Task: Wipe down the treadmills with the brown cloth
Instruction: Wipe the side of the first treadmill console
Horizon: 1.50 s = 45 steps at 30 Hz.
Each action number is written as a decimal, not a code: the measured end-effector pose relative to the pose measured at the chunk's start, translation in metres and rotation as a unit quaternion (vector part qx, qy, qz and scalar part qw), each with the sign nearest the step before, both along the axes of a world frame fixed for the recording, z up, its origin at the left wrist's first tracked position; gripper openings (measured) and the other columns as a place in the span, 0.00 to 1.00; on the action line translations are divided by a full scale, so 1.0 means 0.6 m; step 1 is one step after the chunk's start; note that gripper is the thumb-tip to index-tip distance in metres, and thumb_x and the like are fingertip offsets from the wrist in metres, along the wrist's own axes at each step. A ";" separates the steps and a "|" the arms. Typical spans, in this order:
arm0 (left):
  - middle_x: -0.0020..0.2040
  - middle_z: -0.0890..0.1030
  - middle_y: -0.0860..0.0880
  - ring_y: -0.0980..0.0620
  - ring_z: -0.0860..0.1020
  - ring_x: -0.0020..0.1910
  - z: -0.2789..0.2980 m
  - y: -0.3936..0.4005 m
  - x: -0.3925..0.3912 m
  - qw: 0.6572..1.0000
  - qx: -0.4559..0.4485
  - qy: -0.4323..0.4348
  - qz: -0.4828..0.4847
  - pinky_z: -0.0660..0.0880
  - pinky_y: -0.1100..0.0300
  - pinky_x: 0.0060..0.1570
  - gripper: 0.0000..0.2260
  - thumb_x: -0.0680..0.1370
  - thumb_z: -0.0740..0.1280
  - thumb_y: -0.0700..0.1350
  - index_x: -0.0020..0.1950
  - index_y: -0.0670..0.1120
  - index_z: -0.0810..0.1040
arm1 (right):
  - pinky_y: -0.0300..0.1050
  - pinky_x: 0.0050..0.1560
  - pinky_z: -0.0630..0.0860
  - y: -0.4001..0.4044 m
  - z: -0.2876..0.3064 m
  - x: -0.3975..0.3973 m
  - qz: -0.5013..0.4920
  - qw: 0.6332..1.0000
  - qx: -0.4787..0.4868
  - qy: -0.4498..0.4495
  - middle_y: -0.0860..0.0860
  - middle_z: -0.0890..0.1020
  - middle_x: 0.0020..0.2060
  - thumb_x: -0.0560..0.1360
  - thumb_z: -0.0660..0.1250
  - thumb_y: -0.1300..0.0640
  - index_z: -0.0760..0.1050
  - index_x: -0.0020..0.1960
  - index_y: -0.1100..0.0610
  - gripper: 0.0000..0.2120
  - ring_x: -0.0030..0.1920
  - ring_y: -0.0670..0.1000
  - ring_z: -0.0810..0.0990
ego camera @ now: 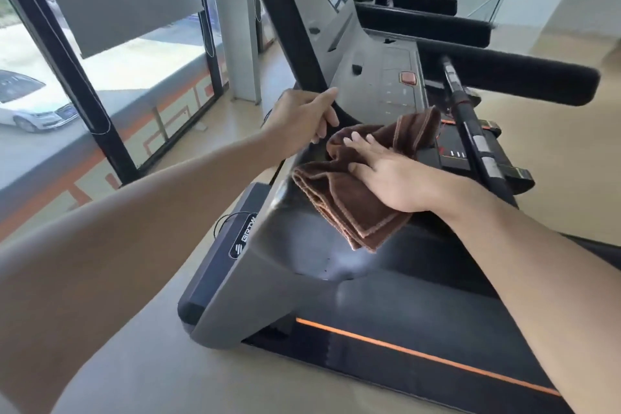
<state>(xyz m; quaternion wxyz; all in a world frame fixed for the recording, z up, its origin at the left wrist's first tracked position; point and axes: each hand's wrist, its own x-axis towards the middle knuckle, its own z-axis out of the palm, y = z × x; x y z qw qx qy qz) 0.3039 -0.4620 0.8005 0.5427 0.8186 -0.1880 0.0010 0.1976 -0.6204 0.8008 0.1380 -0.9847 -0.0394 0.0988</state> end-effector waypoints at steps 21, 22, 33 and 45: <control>0.31 0.79 0.52 0.57 0.76 0.33 -0.032 -0.039 -0.024 0.997 0.065 -0.019 -0.038 0.72 0.59 0.44 0.31 0.85 0.51 0.62 0.40 0.47 0.86 | 0.56 0.74 0.66 0.040 -0.093 -0.121 0.050 0.938 -0.156 -0.306 0.51 0.72 0.75 0.69 0.72 0.32 0.66 0.78 0.54 0.45 0.76 0.54 0.69; 0.30 0.80 0.53 0.57 0.77 0.34 -0.032 -0.037 -0.024 0.997 0.064 -0.018 -0.042 0.74 0.56 0.47 0.31 0.85 0.51 0.63 0.40 0.48 0.86 | 0.54 0.75 0.65 0.024 -0.090 -0.128 0.055 0.941 -0.152 -0.299 0.50 0.71 0.76 0.70 0.72 0.33 0.65 0.79 0.52 0.44 0.77 0.53 0.68; 0.23 0.76 0.51 0.55 0.74 0.29 -0.035 -0.033 -0.012 1.000 -0.006 -0.005 -0.022 0.73 0.54 0.45 0.34 0.85 0.49 0.63 0.37 0.45 0.85 | 0.69 0.76 0.57 0.056 -0.150 -0.161 -0.104 0.894 -0.260 -0.351 0.59 0.70 0.75 0.67 0.69 0.27 0.61 0.79 0.60 0.53 0.75 0.62 0.68; 0.25 0.76 0.51 0.54 0.75 0.31 -0.014 -0.047 -0.016 0.998 0.045 0.018 -0.030 0.74 0.57 0.47 0.34 0.85 0.50 0.64 0.40 0.44 0.86 | 0.64 0.81 0.49 0.071 -0.198 -0.146 0.031 0.857 -0.282 -0.431 0.57 0.58 0.82 0.81 0.61 0.36 0.49 0.85 0.53 0.41 0.81 0.60 0.58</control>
